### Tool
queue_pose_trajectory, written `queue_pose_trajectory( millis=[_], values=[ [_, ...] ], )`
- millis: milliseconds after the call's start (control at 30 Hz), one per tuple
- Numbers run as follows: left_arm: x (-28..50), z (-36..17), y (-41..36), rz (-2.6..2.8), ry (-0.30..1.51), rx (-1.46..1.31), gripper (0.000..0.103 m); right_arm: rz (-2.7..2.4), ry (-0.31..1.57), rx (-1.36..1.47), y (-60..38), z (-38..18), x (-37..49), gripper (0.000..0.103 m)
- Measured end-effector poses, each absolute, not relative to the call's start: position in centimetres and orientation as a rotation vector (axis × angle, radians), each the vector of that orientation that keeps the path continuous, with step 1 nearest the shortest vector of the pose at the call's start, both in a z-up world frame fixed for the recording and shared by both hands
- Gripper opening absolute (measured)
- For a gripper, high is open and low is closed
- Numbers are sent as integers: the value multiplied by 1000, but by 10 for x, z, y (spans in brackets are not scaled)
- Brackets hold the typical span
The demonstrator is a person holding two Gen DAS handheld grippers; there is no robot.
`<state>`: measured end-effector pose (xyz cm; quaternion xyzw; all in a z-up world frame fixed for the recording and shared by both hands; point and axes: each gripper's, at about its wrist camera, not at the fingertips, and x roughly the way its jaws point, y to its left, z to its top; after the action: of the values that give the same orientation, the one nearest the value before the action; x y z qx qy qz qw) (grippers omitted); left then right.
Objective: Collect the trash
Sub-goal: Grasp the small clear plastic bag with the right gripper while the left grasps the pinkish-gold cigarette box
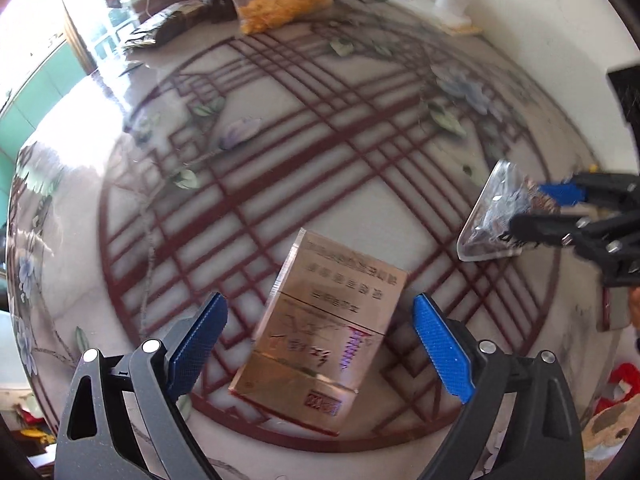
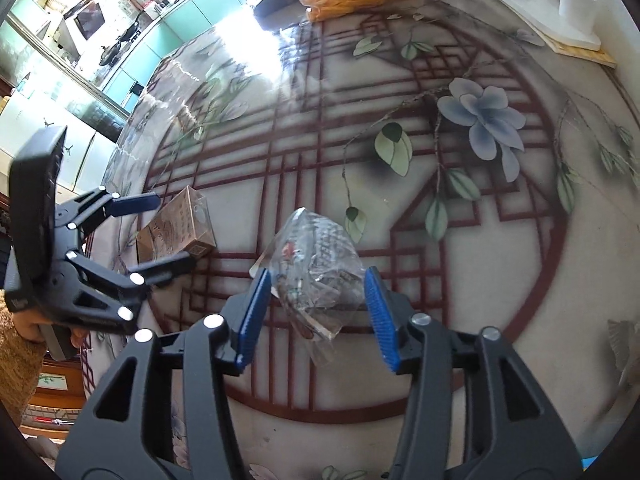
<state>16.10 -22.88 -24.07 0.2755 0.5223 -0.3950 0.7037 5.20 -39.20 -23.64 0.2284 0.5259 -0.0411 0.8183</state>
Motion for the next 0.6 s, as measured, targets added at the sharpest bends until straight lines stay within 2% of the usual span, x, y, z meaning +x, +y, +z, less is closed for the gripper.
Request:
queue_pose_trajectory(
  millis=[67, 100, 133, 200, 467, 500, 533, 567, 600],
  values=[
    [155, -244, -230, -873, 1134, 632, 83, -96, 1114, 489, -394, -234, 50, 49],
    [153, -243, -230, -879, 1123, 622, 76, -99, 1112, 490, -396, -233, 49, 50],
    [152, -242, -229, -878, 1114, 614, 63, -102, 1108, 491, -397, -233, 48, 53],
    [150, -240, -229, -863, 1109, 612, 59, -113, 1101, 493, -401, -231, 45, 54],
    [139, -213, -209, -816, 1089, 476, 58, -90, 1096, 464, -389, -229, 49, 53],
    [137, -208, -205, -814, 1087, 450, 58, -81, 1101, 454, -386, -230, 51, 50],
    [136, -204, -202, -810, 1085, 428, 58, -70, 1108, 436, -381, -233, 53, 39],
    [134, -200, -198, -804, 1081, 409, 58, -62, 1120, 419, -378, -236, 55, 34],
    [132, -196, -193, -796, 1078, 388, 58, -56, 1136, 401, -374, -240, 56, 35]
  ],
)
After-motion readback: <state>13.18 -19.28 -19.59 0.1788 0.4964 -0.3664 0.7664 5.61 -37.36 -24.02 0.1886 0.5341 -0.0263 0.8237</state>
